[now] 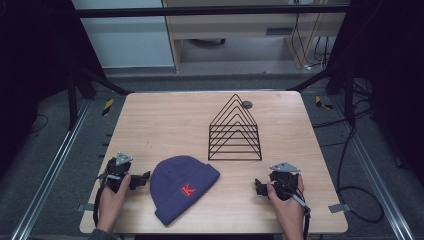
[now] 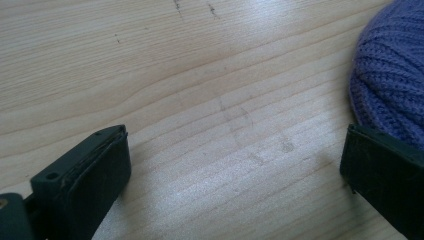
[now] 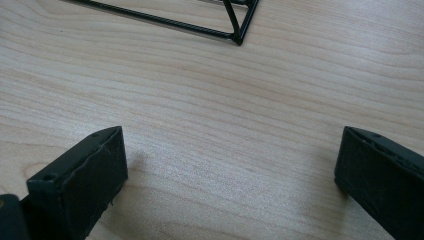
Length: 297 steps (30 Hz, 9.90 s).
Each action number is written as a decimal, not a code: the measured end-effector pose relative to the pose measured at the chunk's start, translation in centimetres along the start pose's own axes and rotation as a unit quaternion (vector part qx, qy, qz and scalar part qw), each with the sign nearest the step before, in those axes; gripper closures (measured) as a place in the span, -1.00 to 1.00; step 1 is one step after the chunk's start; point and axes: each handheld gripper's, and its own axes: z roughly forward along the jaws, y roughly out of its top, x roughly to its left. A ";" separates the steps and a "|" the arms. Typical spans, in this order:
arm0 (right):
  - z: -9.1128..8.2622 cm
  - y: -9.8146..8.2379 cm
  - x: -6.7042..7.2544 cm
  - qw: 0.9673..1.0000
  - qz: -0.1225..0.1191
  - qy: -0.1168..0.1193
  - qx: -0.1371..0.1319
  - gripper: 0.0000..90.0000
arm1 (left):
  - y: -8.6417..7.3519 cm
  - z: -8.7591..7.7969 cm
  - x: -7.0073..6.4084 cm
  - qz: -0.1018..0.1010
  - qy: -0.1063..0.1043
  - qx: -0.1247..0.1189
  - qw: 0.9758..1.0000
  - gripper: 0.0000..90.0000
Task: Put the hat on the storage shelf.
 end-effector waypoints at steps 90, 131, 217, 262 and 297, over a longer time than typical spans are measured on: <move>-1.5 7.0 9.8 0.977 -0.141 0.154 -0.034 -0.47 | 11.5 -6.5 -8.8 0.198 -0.084 0.063 0.975 0.79; -2.4 11.6 13.3 0.948 -0.198 0.239 -0.068 -0.50 | 18.6 -18.5 -11.0 0.361 -0.119 -0.061 0.923 0.80; -6.5 17.4 -3.3 0.974 -0.182 0.110 -0.083 0.69 | 32.8 -6.2 -18.6 0.253 -0.161 -0.153 0.942 0.75; -1.5 13.0 -3.0 0.975 -0.196 0.108 -0.002 0.65 | 27.1 -1.5 -19.4 0.287 -0.170 -0.104 0.937 0.75; 0.2 11.2 -3.5 0.978 -0.175 0.115 0.009 0.63 | 24.4 0.2 -19.1 0.269 -0.191 -0.097 0.939 0.74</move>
